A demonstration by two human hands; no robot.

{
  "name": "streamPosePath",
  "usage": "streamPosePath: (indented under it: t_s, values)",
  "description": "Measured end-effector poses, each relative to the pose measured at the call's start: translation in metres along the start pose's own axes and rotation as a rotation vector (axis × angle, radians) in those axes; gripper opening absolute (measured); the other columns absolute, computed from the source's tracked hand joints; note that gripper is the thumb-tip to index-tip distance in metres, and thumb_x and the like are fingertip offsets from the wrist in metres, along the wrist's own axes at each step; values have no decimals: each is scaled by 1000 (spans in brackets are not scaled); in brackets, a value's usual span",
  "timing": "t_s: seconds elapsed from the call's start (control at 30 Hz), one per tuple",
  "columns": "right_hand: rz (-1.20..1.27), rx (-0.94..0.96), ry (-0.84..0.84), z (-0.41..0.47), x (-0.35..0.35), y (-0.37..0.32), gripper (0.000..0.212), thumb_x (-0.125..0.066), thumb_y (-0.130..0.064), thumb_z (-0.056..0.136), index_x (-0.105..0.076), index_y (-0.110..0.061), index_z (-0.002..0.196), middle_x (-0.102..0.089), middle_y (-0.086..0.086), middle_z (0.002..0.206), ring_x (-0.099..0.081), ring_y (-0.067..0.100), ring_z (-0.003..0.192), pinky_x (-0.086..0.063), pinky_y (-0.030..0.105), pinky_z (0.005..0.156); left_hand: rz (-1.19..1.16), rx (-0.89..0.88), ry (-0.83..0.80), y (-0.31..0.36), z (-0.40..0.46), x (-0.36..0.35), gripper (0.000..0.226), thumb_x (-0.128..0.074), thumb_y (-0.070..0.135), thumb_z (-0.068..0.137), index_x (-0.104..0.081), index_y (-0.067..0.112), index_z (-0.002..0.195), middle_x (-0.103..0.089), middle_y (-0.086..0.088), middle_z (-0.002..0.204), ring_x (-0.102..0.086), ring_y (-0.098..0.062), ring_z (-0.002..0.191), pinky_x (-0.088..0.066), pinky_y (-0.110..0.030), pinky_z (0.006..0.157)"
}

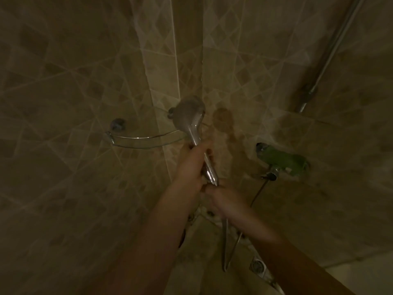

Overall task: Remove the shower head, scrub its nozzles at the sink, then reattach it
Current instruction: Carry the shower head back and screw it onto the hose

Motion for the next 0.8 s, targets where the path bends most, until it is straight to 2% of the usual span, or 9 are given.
streamPosePath:
  t_s: [0.03, 0.1, 0.23, 0.3, 0.4, 0.47, 0.53, 0.67, 0.8]
  values:
    - [-68, 53, 117, 3, 1, 3, 16, -73, -37, 67, -68, -28, 56, -58, -8, 47, -54, 8, 43, -42, 22, 47, 30, -50, 93, -4, 0, -2, 24, -79, 27, 86, -69, 9, 99, -69, 1, 66, -67, -10, 54, -55, -25, 50]
    - [-178, 158, 149, 3, 1, 6, 20, -67, -32, 80, -70, -33, 60, -60, -13, 48, -54, -3, 42, -39, 13, 43, 24, -130, 178, -12, 0, -4, 15, -78, 25, 84, -67, 15, 86, -63, 8, 52, -60, -7, 44, -49, -20, 43]
    - [-138, 119, 53, -4, -5, 12, 14, -54, -34, 63, -67, -32, 56, -54, -10, 42, -46, 3, 37, -32, 16, 38, -83, -140, 211, -16, 2, -4, 27, -66, 20, 86, -53, 23, 63, -44, 5, 47, -38, -7, 32, -35, -17, 37]
    - [-169, 77, -20, -6, -6, 15, 18, -50, -32, 65, -61, -23, 56, -53, -15, 42, -44, -1, 36, -32, 17, 40, -51, -136, 201, -20, 6, -2, 38, -67, 25, 86, -53, 29, 52, -42, 8, 45, -35, -7, 32, -34, -19, 36]
    - [-67, 20, -77, -8, -6, 23, 26, -56, -25, 75, -56, -23, 49, -48, -11, 40, -39, -1, 32, -29, 16, 39, -27, -106, 121, -27, 7, 2, 32, -71, 28, 90, -50, 24, 67, -41, 8, 46, -34, -8, 34, -34, -20, 35]
    - [57, -28, -36, -10, -5, 25, 17, -63, -26, 63, -56, -20, 49, -44, -5, 41, -36, 8, 31, -23, 14, 36, -69, -52, 12, -31, 8, 6, 35, -74, 29, 91, -45, 22, 73, -39, 5, 49, -32, -9, 36, -33, -22, 36]
    - [85, -18, -83, -9, -2, 29, 21, -65, -28, 61, -49, -20, 51, -39, -1, 40, -32, 13, 31, -21, 17, 38, -116, 15, -101, -32, 6, 11, 38, -75, 29, 93, -43, 23, 72, -37, 4, 50, -32, -10, 38, -33, -23, 37]
    - [119, -89, -367, -17, 5, 37, 39, -70, -36, 70, -42, -25, 45, -31, -1, 44, -24, 15, 36, -17, 23, 39, -197, 103, -259, -37, -5, 21, 37, -78, 32, 84, -51, 20, 61, -41, 3, 48, -40, -11, 40, -38, -25, 42]
    - [136, -109, -297, -7, 12, 42, 34, -66, -34, 59, -38, -24, 42, -29, -2, 42, -25, 14, 37, -19, 23, 41, -87, 138, -259, -43, 1, 5, 45, -73, 34, 89, -45, 21, 56, -33, 4, 45, -31, -10, 36, -33, -23, 38]
Point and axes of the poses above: each hand's wrist, its own z-axis towards the middle knuckle, its own x-axis out of the back of the hand, y = z × x, the point moved 1 cm from there along z, towards the middle knuckle
